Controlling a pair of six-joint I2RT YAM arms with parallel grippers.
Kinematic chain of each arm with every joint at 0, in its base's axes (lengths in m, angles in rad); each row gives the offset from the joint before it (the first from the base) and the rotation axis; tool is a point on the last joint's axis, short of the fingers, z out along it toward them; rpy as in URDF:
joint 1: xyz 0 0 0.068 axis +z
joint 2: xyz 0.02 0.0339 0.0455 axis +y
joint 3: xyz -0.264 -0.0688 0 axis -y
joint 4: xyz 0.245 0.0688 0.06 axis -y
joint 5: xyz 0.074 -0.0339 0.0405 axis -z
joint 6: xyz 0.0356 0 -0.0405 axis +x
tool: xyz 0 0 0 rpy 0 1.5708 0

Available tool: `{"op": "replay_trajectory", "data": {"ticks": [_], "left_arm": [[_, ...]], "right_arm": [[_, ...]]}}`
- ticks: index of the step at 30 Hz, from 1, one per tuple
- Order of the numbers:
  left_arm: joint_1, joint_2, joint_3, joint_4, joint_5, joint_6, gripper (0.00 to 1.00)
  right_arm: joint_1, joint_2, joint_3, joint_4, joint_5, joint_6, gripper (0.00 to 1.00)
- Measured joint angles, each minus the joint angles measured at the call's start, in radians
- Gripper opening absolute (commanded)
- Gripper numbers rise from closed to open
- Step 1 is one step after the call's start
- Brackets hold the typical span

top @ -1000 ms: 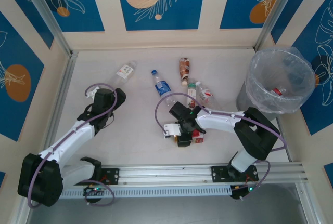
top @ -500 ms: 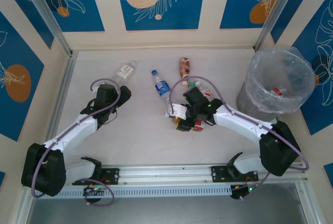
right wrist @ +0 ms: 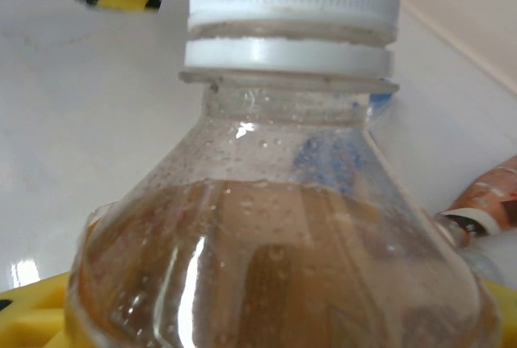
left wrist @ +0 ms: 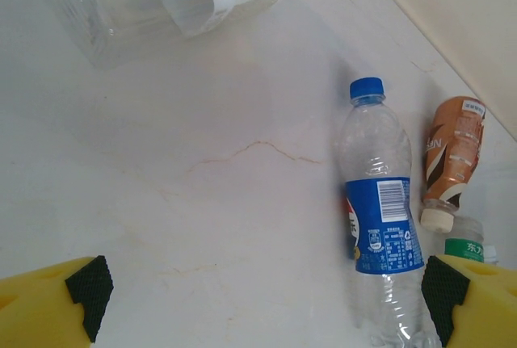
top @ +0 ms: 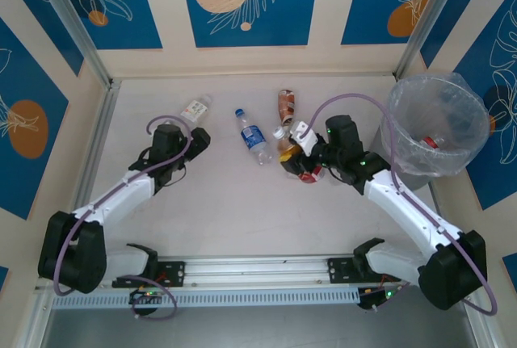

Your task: Put the plastic bottles in the bin

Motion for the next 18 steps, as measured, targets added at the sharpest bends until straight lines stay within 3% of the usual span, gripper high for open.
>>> {"op": "replay_trajectory", "data": {"ticks": [10,18], "left_arm": [[0.0,0.074,0.031,0.047,0.111,0.0,1.0],[0.0,0.086,0.048,0.047,0.142,0.0,1.0]], "right_arm": [[-0.187,-0.116,0.053,0.061,-0.029,0.161,0.6],[-0.308,-0.156,0.172,0.131,0.049,0.178,0.6]]}}
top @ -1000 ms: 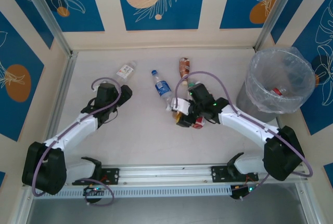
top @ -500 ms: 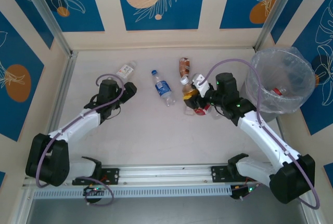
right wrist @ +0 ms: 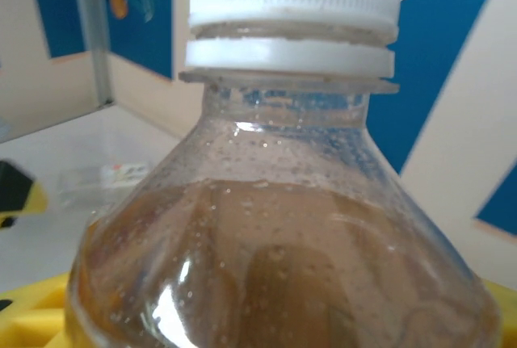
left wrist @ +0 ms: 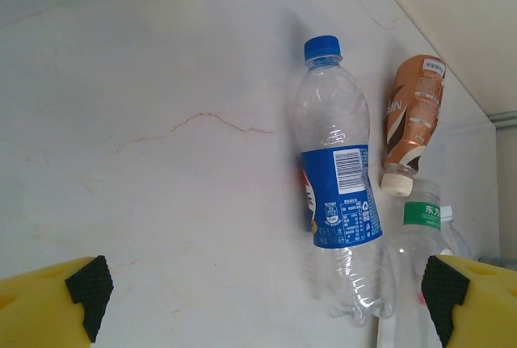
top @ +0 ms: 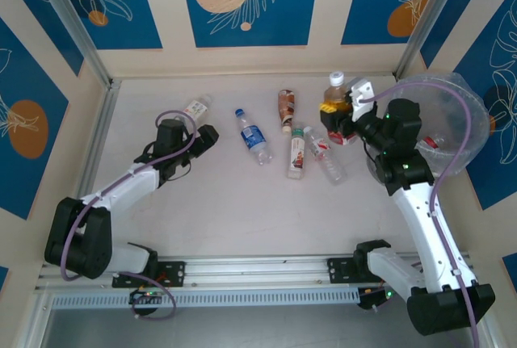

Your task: Put the plastic bottles in the bin

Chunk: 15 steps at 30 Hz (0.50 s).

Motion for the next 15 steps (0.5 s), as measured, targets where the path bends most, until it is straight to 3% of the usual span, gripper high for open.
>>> {"op": "replay_trajectory", "data": {"ticks": [6,15], "left_arm": [[0.0,0.0,0.008,0.0,0.002,0.0,1.0],[0.0,0.012,0.009,0.0,0.015,0.0,1.0]], "right_arm": [[-0.119,-0.008,0.029,0.065,0.08,0.0,0.61],[-0.385,0.015,0.051,0.133,0.162,0.019,0.62]]}}
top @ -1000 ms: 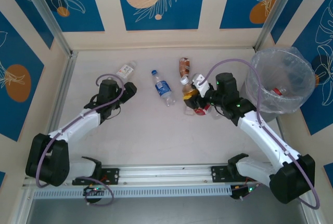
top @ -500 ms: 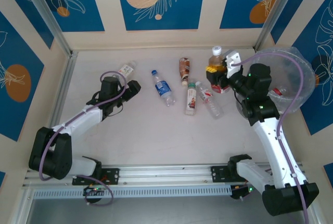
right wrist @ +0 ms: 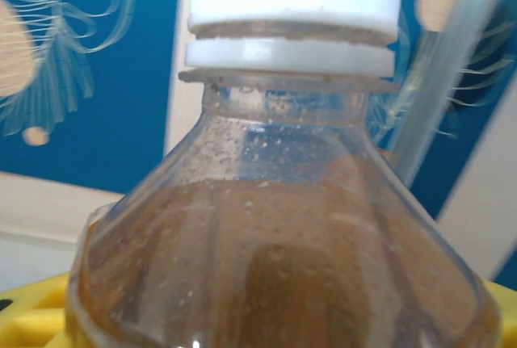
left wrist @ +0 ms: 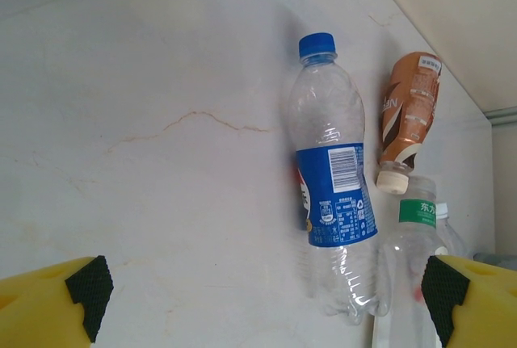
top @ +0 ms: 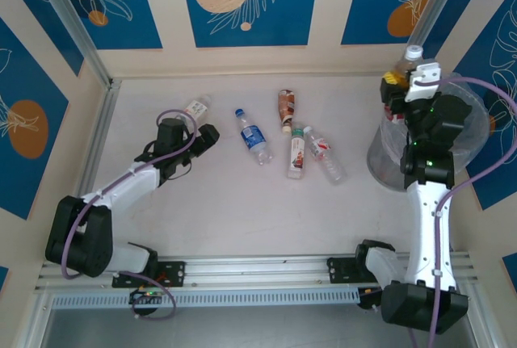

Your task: Put the plastic bottles in the bin

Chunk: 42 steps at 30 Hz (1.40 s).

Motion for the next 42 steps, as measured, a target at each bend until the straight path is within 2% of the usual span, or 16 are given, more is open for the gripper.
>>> {"op": "replay_trajectory", "data": {"ticks": [5,14,20,25,30,35,42], "left_arm": [[0.0,0.007,0.0,0.001,0.009,0.0,1.0],[0.0,0.043,0.004,0.002,0.03,0.0,1.0],[-0.001,0.056,0.019,0.003,0.04,0.0,1.0],[-0.001,0.069,0.023,0.007,0.047,0.0,1.0],[-0.001,0.085,0.024,0.009,0.055,0.0,1.0],[-0.003,0.103,0.04,0.009,0.06,0.0,1.0],[-0.004,0.128,0.068,0.0,0.067,0.0,1.0]], "right_arm": [[-0.092,0.017,0.005,0.033,0.028,0.036,0.65],[-0.101,0.015,-0.077,0.074,0.106,0.032,0.66],[-0.102,-0.01,-0.173,0.11,0.164,-0.003,0.72],[-0.114,0.014,-0.187,0.095,0.173,-0.013,0.76],[-0.114,0.065,-0.185,0.053,0.19,-0.012,0.82],[-0.114,0.12,-0.118,-0.069,0.236,0.026,0.99],[-0.114,0.121,-0.037,-0.201,0.286,0.144,0.99]]}}
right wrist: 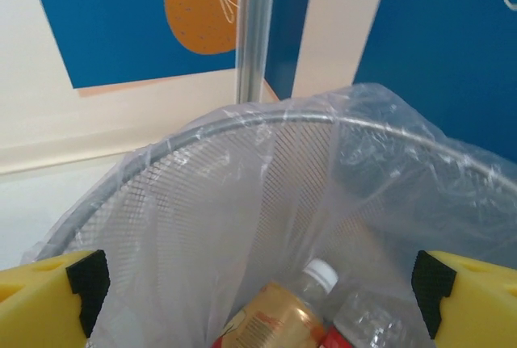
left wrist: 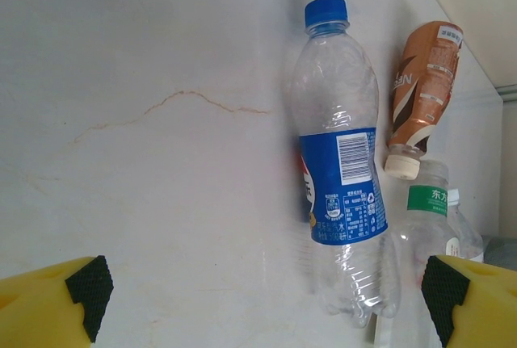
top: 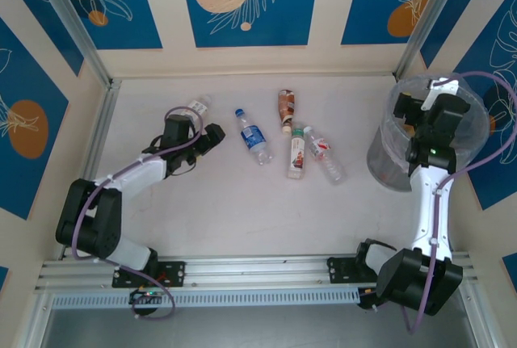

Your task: Put the plastic bottles in the bin

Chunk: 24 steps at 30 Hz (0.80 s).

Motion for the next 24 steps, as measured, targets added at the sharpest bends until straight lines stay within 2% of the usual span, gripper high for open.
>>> {"op": "replay_trajectory", "data": {"ticks": [6,11,18,21,24], "left_arm": [[-0.014,0.043,0.055,-0.042,-0.001,0.002,1.0],[-0.033,0.064,0.107,-0.108,-0.014,0.024,1.0],[-0.058,0.114,0.167,-0.17,-0.038,0.034,0.99],[-0.076,0.143,0.203,-0.214,-0.058,0.046,0.99],[-0.1,0.174,0.261,-0.267,-0.069,0.075,0.99]], "right_arm": [[0.0,0.0,0.123,-0.175,0.024,0.195,0.99],[0.0,0.003,0.188,-0.261,-0.097,0.275,0.99],[0.011,0.005,0.188,-0.294,-0.249,0.371,0.99],[0.043,0.006,0.196,-0.325,-0.303,0.387,0.99],[0.128,0.005,0.223,-0.375,-0.306,0.387,0.99]]}}
